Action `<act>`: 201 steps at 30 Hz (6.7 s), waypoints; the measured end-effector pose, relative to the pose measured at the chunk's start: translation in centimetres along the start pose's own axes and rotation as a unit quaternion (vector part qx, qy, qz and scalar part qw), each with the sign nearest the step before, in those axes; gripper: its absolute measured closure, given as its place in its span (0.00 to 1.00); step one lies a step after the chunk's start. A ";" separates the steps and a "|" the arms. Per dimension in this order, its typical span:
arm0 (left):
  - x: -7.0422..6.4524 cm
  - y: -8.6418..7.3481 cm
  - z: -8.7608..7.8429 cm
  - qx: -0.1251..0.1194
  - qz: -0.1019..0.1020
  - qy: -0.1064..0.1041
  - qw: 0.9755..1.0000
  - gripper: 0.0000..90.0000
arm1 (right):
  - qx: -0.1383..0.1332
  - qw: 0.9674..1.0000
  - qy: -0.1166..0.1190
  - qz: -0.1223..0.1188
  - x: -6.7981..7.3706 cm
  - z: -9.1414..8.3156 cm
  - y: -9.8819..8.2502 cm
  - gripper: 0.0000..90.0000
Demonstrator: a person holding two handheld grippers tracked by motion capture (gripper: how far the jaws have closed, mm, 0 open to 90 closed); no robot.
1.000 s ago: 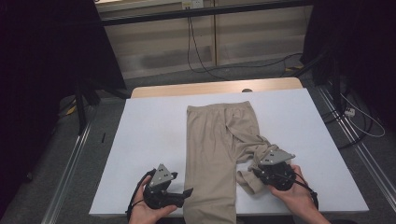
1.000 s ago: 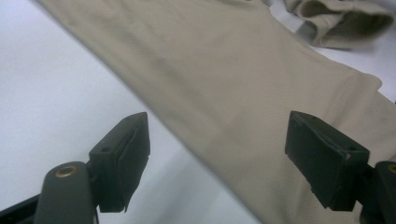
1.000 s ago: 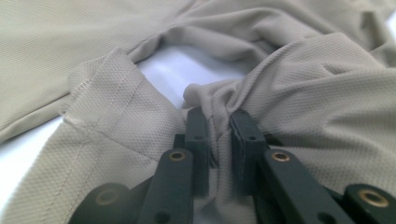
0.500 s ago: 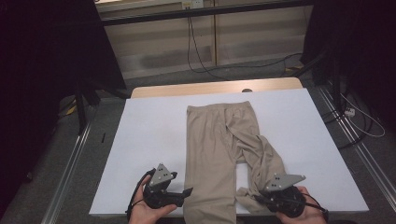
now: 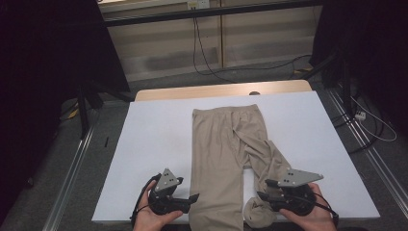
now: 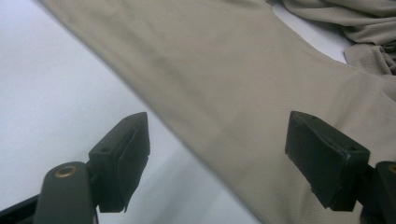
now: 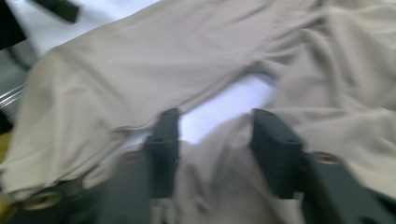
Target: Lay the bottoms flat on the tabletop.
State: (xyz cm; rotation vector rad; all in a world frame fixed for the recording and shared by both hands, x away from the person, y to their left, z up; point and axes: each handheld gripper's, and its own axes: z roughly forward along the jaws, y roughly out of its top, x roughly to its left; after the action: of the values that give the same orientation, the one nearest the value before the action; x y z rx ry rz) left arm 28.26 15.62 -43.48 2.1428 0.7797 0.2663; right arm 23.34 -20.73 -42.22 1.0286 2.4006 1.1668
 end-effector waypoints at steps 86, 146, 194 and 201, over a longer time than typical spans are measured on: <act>-12.0 7.6 14.2 0.036 0.128 -0.160 0.978 0.88 | 0.058 0.995 -0.074 0.018 -4.9 0.8 -1.3 0.69; -13.3 6.0 10.3 0.037 0.101 -0.232 0.967 0.86 | 0.074 0.989 -0.105 0.067 -8.0 -3.8 -4.7 0.97; -10.7 5.0 8.7 0.049 0.098 -0.161 0.981 0.88 | 0.049 0.996 -0.050 0.049 -6.1 -0.9 -2.1 0.83; -11.5 4.9 10.2 0.058 0.122 -0.163 0.977 0.82 | 0.084 0.995 -0.036 0.039 -6.8 1.0 -2.2 0.99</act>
State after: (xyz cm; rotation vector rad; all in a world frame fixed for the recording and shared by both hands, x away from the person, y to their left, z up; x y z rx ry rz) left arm 25.79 -0.23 -45.37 2.3156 0.3510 -0.0088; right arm 27.61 -25.84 -44.93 1.2054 2.4538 0.9478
